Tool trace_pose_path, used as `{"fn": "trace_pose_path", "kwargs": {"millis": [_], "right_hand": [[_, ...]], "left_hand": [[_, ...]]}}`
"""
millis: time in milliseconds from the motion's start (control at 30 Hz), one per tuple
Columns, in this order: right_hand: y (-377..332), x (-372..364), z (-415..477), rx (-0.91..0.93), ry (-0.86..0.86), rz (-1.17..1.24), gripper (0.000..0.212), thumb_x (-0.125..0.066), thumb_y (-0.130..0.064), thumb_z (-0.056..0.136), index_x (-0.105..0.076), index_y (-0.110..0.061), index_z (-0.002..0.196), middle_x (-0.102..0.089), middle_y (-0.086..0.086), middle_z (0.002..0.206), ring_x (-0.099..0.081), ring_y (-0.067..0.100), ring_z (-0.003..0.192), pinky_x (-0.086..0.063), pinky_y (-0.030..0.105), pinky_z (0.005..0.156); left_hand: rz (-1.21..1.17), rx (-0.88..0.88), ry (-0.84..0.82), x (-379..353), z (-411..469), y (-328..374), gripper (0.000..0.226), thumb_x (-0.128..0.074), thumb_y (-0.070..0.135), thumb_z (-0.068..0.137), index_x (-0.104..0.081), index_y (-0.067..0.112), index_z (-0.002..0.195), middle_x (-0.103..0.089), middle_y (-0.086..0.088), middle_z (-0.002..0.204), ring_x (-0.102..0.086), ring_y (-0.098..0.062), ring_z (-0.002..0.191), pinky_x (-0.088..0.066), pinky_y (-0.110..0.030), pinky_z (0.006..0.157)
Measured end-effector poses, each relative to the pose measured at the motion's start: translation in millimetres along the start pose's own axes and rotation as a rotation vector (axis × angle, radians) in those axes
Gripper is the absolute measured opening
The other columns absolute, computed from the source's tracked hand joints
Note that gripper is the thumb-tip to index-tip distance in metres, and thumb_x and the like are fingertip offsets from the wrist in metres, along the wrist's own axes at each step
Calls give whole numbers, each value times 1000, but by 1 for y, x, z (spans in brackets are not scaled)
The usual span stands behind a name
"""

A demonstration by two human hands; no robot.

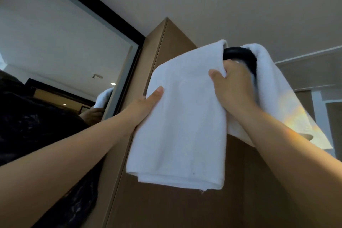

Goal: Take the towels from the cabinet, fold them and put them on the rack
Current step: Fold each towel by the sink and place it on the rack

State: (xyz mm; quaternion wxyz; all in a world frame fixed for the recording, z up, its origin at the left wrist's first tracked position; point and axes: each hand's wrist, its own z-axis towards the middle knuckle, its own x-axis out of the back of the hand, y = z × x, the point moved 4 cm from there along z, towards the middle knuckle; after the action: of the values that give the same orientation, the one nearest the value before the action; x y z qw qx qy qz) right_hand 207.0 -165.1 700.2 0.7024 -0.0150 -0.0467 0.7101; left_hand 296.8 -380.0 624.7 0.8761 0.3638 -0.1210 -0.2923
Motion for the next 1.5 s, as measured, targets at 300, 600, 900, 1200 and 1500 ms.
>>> {"fn": "trace_pose_path", "kwargs": {"millis": [300, 600, 900, 1200, 1500], "right_hand": [[-3, 4, -6, -3, -2, -37, 21, -53, -23, 98, -64, -6, 99, -63, 2, 96, -56, 17, 88, -34, 25, 72], [-5, 0, -35, -88, -225, 98, 18, -61, -32, 94, -53, -25, 108, -58, -17, 94, -56, -4, 77, -41, 3, 54], [14, 5, -96, -214, -484, 159, 46, -75, -20, 84, -45, -35, 115, -63, -19, 110, -62, 2, 101, -49, 25, 85], [22, -5, -145, -372, -695, 272, 52, -79, -29, 81, -55, -32, 127, -72, -14, 112, -69, 7, 99, -60, 36, 82], [27, -12, -172, -324, -577, 222, 20, -75, -27, 84, -66, -28, 102, -72, -12, 75, -65, 3, 57, -46, 12, 52]], "left_hand": [[-347, 398, -384, -15, -98, -75, 58, -61, 68, 77, -68, 26, 116, -72, -3, 113, -70, -20, 101, -59, -34, 76], [-408, 345, -197, -5, -104, -83, 63, -75, 58, 69, -73, 10, 109, -73, 1, 90, -65, -9, 66, -49, -19, 54], [-701, 366, -157, 8, -106, -85, 46, -67, 50, 82, -74, 14, 109, -71, -7, 115, -70, -20, 102, -57, -37, 87], [-848, 354, -136, 20, -110, -84, 41, -64, 10, 81, -61, -3, 120, -68, -18, 118, -68, -27, 106, -56, -40, 87], [-1048, 373, 77, -1, -132, -88, 41, -69, 14, 75, -65, 1, 114, -72, -13, 111, -72, -21, 93, -57, -32, 83]]}}
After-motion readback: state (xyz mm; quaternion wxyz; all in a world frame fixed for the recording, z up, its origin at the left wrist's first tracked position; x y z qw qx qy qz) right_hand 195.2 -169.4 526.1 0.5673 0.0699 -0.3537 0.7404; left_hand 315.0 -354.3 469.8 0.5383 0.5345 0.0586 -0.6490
